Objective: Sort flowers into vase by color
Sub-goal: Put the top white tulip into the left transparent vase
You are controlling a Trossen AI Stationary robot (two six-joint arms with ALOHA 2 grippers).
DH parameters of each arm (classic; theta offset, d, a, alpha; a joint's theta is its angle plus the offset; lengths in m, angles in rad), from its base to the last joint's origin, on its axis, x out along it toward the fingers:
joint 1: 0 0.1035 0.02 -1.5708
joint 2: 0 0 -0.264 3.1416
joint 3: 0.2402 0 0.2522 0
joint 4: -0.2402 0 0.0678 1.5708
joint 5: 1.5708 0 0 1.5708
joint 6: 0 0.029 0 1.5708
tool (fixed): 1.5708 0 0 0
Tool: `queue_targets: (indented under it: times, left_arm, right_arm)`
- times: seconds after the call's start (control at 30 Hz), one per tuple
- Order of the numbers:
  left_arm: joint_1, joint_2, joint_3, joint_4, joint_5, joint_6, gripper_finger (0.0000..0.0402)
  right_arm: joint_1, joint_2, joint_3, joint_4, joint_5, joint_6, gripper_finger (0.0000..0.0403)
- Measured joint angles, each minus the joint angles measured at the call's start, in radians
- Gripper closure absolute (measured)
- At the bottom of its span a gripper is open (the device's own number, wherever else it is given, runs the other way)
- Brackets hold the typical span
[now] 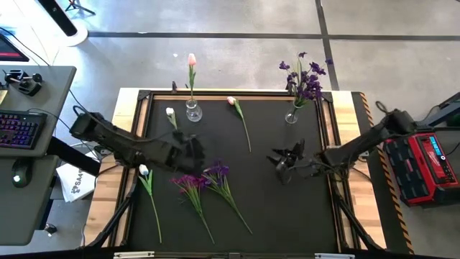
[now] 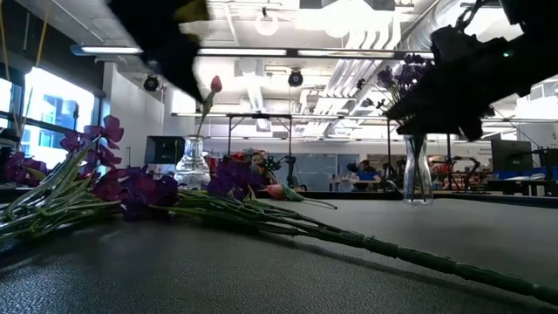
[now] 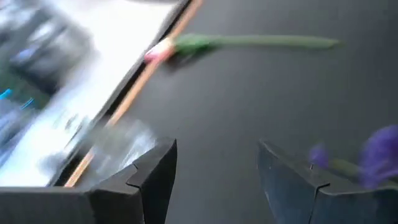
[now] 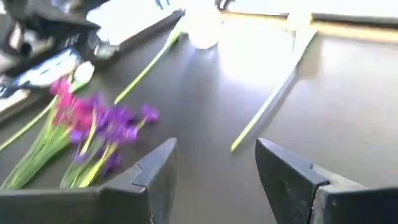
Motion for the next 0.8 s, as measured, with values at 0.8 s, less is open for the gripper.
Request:
queue_targets:
  times: [0.8]
  left_arm:
    - [0.349,-0.129,-0.456,0.075,0.108,-0.877,0.0171]
  right_arm:
    - [0.0,0.087,0.0,0.099,-0.132,-0.262,0.0204]
